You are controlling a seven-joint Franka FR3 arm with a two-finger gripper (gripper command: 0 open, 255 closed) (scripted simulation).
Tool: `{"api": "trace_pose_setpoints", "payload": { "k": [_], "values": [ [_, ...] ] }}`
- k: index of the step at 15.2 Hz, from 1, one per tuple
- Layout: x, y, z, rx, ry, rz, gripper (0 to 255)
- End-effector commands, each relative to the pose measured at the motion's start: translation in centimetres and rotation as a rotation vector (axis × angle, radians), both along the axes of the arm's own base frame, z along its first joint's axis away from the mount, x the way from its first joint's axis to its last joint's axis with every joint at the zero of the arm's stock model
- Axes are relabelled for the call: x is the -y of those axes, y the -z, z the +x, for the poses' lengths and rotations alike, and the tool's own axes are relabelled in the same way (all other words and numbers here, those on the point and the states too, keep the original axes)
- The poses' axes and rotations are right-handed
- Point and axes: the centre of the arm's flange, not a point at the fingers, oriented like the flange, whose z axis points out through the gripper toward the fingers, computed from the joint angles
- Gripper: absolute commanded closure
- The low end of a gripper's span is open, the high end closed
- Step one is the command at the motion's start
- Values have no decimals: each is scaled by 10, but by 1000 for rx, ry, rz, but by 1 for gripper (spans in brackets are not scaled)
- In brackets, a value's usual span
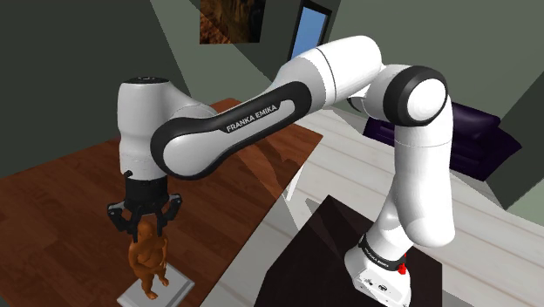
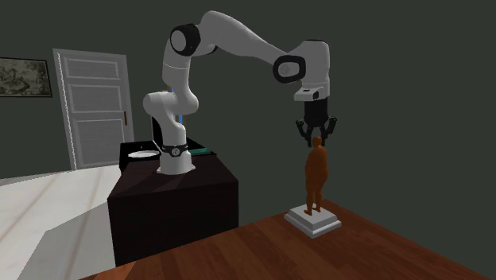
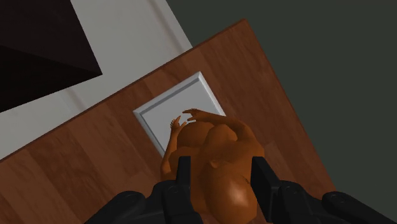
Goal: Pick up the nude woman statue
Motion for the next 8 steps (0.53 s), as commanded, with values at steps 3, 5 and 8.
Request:
{"api": "trace_pose_setpoints", "payload": {
  "k": [3, 5, 8],
  "values": [
    [-1, -10, 0, -1, 0, 0, 255],
    [-1, -20, 0, -1, 0, 0, 255],
    [-1, -36, 0, -1, 0, 0, 255]
  ]
}}
